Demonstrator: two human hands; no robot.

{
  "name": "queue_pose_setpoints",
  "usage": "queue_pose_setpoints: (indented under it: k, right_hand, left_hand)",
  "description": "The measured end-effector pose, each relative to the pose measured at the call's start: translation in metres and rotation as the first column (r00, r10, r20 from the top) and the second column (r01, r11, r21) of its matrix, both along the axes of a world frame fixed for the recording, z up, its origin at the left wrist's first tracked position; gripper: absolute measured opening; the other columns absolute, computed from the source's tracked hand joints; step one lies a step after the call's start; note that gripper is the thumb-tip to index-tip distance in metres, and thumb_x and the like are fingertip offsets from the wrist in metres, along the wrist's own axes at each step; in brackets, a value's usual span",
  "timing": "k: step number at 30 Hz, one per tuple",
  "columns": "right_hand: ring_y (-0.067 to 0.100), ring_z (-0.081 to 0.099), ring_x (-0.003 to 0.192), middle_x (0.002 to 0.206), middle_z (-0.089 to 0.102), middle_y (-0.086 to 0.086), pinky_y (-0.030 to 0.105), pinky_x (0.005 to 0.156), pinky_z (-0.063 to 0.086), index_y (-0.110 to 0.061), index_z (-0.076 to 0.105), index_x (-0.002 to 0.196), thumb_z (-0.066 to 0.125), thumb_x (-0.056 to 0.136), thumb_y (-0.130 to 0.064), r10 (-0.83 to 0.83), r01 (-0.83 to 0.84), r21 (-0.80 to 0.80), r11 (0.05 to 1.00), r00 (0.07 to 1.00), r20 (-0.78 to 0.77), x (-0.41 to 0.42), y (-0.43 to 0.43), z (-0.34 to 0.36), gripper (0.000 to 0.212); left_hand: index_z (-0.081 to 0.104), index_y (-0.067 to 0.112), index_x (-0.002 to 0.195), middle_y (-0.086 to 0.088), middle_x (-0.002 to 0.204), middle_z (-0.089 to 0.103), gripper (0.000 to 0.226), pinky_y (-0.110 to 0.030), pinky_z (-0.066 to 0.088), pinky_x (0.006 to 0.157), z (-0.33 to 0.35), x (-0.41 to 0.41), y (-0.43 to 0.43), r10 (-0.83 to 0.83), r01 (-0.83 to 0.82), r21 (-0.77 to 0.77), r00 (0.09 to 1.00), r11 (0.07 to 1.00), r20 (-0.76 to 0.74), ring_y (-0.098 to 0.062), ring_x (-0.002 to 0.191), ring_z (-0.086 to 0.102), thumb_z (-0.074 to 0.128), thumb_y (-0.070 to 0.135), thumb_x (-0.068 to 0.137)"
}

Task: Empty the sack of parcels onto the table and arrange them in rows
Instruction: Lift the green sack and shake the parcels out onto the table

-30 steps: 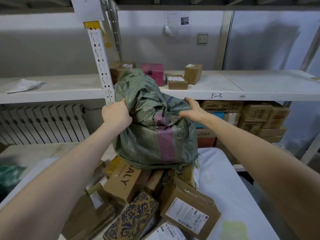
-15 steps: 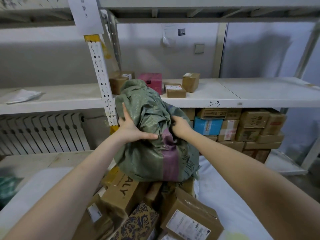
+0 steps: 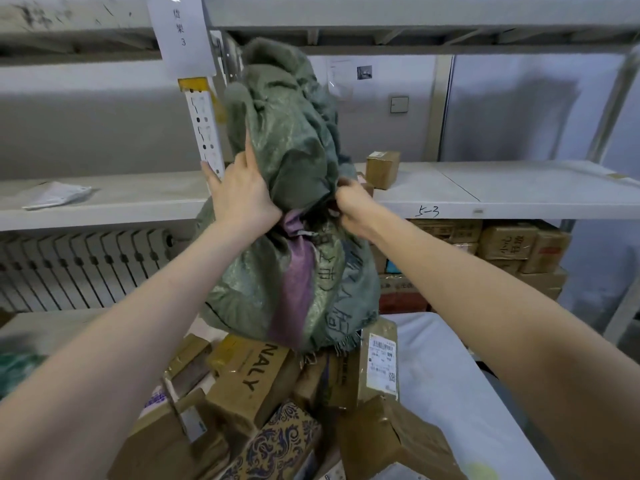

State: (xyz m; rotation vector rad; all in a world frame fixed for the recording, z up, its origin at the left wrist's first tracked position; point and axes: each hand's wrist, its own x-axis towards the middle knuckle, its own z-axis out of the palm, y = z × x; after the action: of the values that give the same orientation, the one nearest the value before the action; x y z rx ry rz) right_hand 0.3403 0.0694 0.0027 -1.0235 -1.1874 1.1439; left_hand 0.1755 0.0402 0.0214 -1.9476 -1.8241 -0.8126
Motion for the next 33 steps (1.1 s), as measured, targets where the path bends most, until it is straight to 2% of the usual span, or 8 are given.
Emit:
queue_pose_setpoints:
  k: [6, 11, 15, 18, 22, 25, 29, 33]
  right_hand:
    - [0.030, 0.057, 0.111, 0.117, 0.062, 0.013, 0.034, 0.090, 0.047, -0.005, 0.058, 0.120, 0.057, 0.094, -0.019, -0.003, 0.007, -0.003, 1.000, 0.685, 0.729, 0.015, -0.001, -0.055, 0.029]
    - [0.031, 0.057, 0.099, 0.109, 0.062, 0.018, 0.031, 0.073, 0.042, 0.004, 0.060, 0.115, 0.056, 0.092, -0.013, 0.094, -0.057, -0.077, 0.995, 0.422, 0.902, 0.037, -0.008, -0.077, 0.029]
    - [0.026, 0.058, 0.102, 0.113, 0.063, 0.010, 0.028, 0.076, 0.043, -0.008, 0.062, 0.111, 0.062, 0.086, -0.016, -0.097, 0.109, 0.044, 0.993, 0.543, 0.834, 0.065, -0.004, -0.099, 0.026]
    - [0.029, 0.052, 0.112, 0.129, 0.046, 0.012, 0.034, 0.088, 0.045, -0.012, 0.045, 0.129, 0.068, 0.083, -0.020, -0.192, 0.201, 0.089, 0.975, 0.575, 0.795, 0.082, 0.000, -0.105, 0.052]
    - [0.036, 0.036, 0.130, 0.143, 0.025, 0.015, 0.044, 0.107, 0.037, -0.014, 0.019, 0.147, 0.077, 0.077, -0.027, 0.026, 0.049, -0.065, 0.997, 0.569, 0.822, 0.099, 0.009, -0.110, 0.092]
    - [0.039, 0.033, 0.132, 0.145, 0.025, 0.017, 0.045, 0.106, 0.037, -0.013, 0.018, 0.147, 0.075, 0.080, -0.025, 0.152, 0.005, -0.185, 0.983, 0.553, 0.820, 0.114, 0.013, -0.123, 0.089]
    - [0.036, 0.033, 0.135, 0.149, 0.022, 0.013, 0.042, 0.106, 0.036, -0.015, 0.020, 0.149, 0.069, 0.083, -0.019, 0.115, -0.141, -0.035, 0.989, 0.608, 0.786, 0.125, 0.014, -0.133, 0.083]
    - [0.028, 0.008, 0.146, 0.158, 0.004, 0.008, 0.043, 0.119, 0.018, -0.015, -0.001, 0.153, 0.082, 0.072, -0.031, 0.216, -0.377, 0.067, 0.924, 0.657, 0.722, 0.104, 0.014, -0.116, 0.117]
  left_hand:
    - [-0.022, 0.015, 0.150, -0.017, 0.131, 0.047, 0.124, -0.049, 0.043, 0.095, -0.068, 0.003, -0.009, -0.049, 0.053, -0.164, 0.998, 0.985, 0.031, -0.038, 0.112, 0.053, 0.076, 0.027, 0.074]
    - [-0.027, 0.021, 0.148, -0.018, 0.113, 0.053, 0.121, -0.040, 0.049, 0.067, -0.098, 0.003, -0.012, -0.037, 0.023, -0.296, 0.999, 0.955, -0.040, -0.035, 0.091, 0.057, 0.070, 0.013, 0.077]
    - [-0.025, 0.021, 0.149, -0.018, 0.105, 0.055, 0.116, -0.039, 0.047, 0.063, -0.100, 0.009, -0.010, -0.010, -0.028, -0.348, 0.994, 0.937, -0.107, -0.034, 0.084, 0.058, 0.067, 0.012, 0.080]
    - [-0.024, 0.021, 0.149, -0.015, 0.094, 0.055, 0.112, -0.038, 0.047, 0.060, -0.095, 0.011, -0.009, 0.022, -0.069, -0.359, 0.991, 0.931, -0.134, -0.031, 0.075, 0.056, 0.063, 0.007, 0.081]
    - [-0.023, 0.022, 0.150, -0.010, 0.081, 0.053, 0.107, -0.036, 0.044, 0.054, -0.087, 0.017, -0.014, 0.090, -0.157, -0.348, 0.975, 0.924, -0.201, -0.029, 0.068, 0.054, 0.058, 0.003, 0.082]
    - [-0.021, 0.024, 0.150, -0.010, 0.083, 0.054, 0.105, -0.035, 0.042, 0.053, -0.082, 0.026, -0.020, 0.131, -0.217, -0.320, 0.954, 0.922, -0.269, -0.028, 0.068, 0.054, 0.057, 0.003, 0.083]
    - [-0.016, 0.025, 0.152, -0.010, 0.088, 0.049, 0.101, -0.036, 0.043, 0.057, -0.085, 0.042, -0.030, 0.160, -0.254, -0.317, 0.943, 0.914, -0.293, -0.029, 0.072, 0.051, 0.057, 0.005, 0.085]
    - [-0.002, 0.024, 0.154, -0.008, 0.085, 0.048, 0.093, -0.036, 0.044, 0.058, -0.082, 0.052, -0.035, 0.163, -0.285, -0.282, 0.907, 0.916, -0.389, -0.029, 0.073, 0.053, 0.056, 0.004, 0.084]
